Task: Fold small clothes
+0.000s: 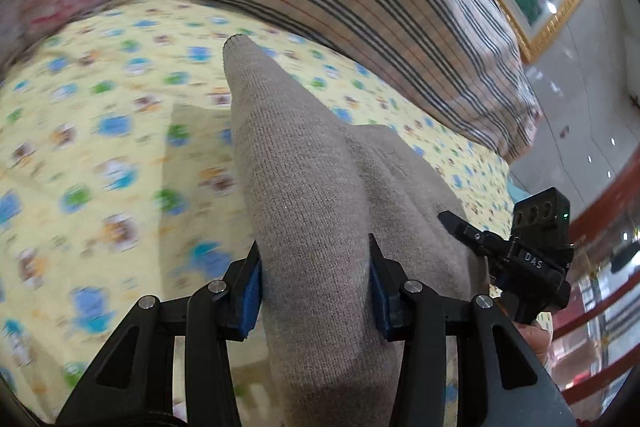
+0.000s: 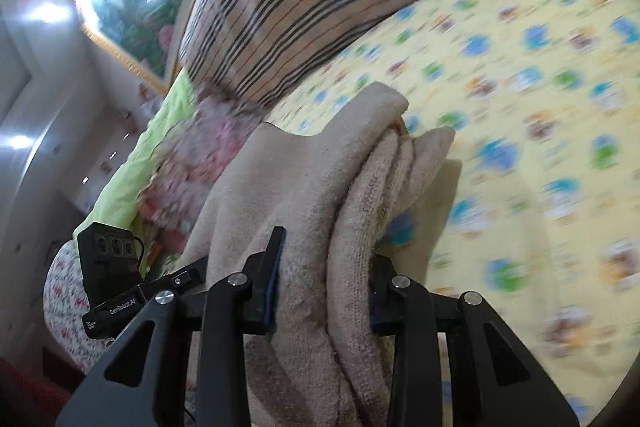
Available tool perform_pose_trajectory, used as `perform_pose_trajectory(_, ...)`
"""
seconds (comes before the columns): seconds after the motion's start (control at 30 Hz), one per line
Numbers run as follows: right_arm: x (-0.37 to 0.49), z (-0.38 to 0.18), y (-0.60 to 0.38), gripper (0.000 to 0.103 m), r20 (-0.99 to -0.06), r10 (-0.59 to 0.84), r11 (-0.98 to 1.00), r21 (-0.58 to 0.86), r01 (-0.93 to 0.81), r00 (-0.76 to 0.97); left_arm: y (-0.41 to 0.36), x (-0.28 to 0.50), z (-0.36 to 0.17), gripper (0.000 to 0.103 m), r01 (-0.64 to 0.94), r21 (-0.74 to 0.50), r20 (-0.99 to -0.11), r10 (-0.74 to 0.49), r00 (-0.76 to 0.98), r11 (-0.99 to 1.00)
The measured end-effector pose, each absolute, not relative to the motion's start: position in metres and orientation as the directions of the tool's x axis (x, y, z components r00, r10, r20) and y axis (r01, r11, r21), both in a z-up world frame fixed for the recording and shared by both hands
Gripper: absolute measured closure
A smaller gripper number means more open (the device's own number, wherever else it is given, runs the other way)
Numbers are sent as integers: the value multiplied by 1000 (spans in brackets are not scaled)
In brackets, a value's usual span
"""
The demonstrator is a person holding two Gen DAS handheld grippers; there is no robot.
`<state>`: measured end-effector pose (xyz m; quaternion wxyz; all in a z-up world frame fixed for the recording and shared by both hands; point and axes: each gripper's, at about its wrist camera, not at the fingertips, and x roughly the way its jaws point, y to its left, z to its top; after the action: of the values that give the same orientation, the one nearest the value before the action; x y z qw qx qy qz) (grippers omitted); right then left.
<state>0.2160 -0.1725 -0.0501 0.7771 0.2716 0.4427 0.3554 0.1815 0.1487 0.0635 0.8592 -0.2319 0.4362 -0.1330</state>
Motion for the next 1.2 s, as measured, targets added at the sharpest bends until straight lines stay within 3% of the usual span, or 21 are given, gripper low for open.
perform_pose_trajectory(0.23, 206, -81, -136, 69, -543, 793, 608, 734, -303, 276, 186, 156, 26, 57, -46, -534, -722, -428, 543, 844)
perform_pose_trajectory(0.57, 214, -109, -141, 64, -578, 765, 640, 728, -244, 283, 190, 151, -7, 35, -69, -551, -709, -423, 565, 831)
perform_pose_trajectory(0.67, 217, -111, -144, 59, -571, 774, 628, 746, -221, 274, 192, 150, -8, 34, -79, -560, -711, -430, 557, 824)
perform_pose_trajectory(0.8, 209, -98, -147, 54, -591, 749, 657, 720, -224, 300, 193, 142, 1, 33, -92, -526, -734, -397, 552, 845)
perform_pose_trajectory(1.2, 150, -35, -180, 54, -565, 684, 718, 632, -291, 461, 195, 92, 32, 34, -108, -467, -756, -334, 563, 877)
